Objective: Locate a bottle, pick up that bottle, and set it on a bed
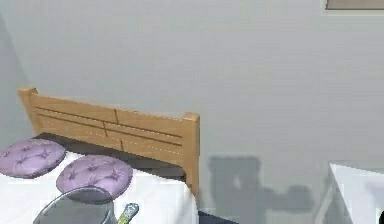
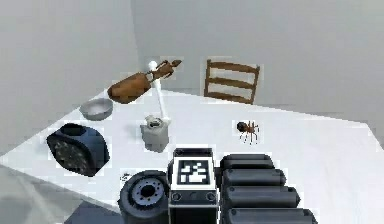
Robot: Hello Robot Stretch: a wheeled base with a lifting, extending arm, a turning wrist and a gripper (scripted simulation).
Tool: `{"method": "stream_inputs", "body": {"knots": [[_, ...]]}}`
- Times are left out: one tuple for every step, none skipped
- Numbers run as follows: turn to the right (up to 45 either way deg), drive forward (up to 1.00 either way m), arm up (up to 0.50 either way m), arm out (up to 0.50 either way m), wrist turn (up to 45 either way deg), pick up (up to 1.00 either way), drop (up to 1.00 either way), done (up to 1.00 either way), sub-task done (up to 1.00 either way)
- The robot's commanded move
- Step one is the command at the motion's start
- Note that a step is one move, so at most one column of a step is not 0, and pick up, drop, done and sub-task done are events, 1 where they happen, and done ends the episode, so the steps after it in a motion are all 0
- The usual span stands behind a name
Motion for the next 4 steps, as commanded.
{"method": "stream_inputs", "body": {"knots": [[-3.0, 0.00, 0.00, 0.00, 0.0, 0.00, 0.00, 0.00, 0.00], [45.0, 0.00, 0.00, 0.00, 0.0, 0.00, 0.00, 0.00, 0.00], [6.0, 0.00, 0.00, 0.00, 0.0, 0.00, 0.00, 0.00, 0.00], [45.0, 0.00, 0.00, 0.00, 0.0, 0.00, 0.00, 0.00, 0.00]]}}
